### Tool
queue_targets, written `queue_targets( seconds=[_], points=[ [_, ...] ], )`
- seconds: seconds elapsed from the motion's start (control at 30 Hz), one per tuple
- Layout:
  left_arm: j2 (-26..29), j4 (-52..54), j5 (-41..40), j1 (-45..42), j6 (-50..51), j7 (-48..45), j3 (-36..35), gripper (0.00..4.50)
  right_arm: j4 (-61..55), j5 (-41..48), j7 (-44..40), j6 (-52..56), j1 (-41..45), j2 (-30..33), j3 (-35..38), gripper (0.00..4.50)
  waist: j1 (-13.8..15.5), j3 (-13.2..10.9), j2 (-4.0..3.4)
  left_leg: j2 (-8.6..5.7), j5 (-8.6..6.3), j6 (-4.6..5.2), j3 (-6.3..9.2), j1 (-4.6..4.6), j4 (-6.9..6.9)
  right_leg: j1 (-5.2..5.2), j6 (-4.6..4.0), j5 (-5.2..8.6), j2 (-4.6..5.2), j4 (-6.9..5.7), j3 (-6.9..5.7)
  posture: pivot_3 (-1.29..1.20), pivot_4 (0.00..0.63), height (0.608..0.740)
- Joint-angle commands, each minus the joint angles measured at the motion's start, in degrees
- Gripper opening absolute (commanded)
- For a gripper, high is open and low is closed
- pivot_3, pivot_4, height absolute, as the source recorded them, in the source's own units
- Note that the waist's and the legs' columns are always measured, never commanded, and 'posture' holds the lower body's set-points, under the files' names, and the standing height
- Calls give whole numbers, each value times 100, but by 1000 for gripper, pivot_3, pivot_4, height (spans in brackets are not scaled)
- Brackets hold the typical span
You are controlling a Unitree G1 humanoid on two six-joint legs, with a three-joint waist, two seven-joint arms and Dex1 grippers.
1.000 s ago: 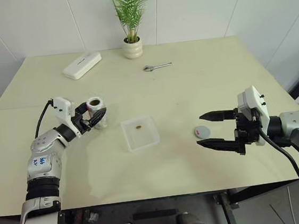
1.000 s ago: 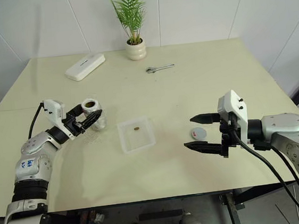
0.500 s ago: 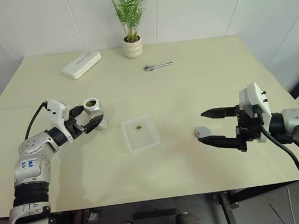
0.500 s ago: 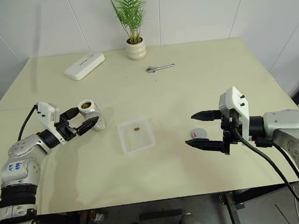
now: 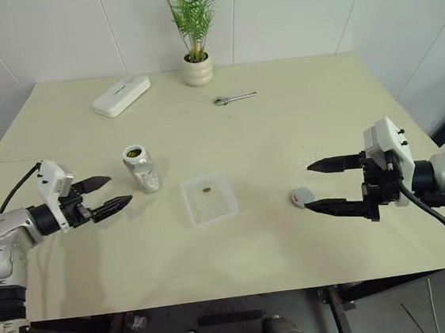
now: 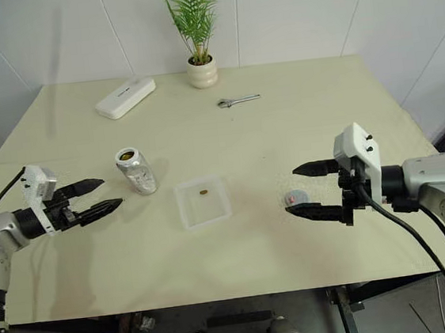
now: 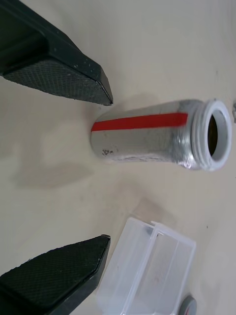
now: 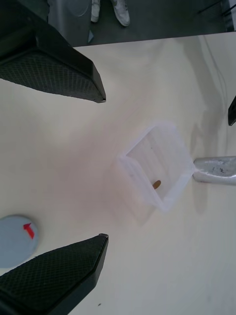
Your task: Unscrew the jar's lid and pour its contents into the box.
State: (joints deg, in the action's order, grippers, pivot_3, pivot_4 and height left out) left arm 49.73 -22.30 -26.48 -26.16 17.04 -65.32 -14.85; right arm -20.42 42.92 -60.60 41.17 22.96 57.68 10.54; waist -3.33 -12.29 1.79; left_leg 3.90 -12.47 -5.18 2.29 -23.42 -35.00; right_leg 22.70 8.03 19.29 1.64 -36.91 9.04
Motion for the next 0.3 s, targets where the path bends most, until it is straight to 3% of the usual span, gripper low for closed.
queue_targets(
  seconds=[0.03,0.13,0.3],
  points=[
    [310,-374,-230,-12,-501,-1150,-242,4484,-183,71,-2,5,54,223,432,4500,-10,0,0,3,-1,-1,-5,0,3,4,0,0,0,0,1,0,150,740],
    [482,-821,-521,-121,-883,-2335,-431,4484,-363,234,-18,137,-104,315,697,4500,-8,0,0,6,-5,0,-7,0,10,9,2,2,0,-2,-2,0,150,740],
    [655,-2006,-502,-893,-1502,-2717,-452,4484,-529,340,-134,274,-610,531,1287,4500,25,-1,-1,11,-13,2,-4,-1,17,16,24,5,-1,-9,-14,0,150,740]
  ],
)
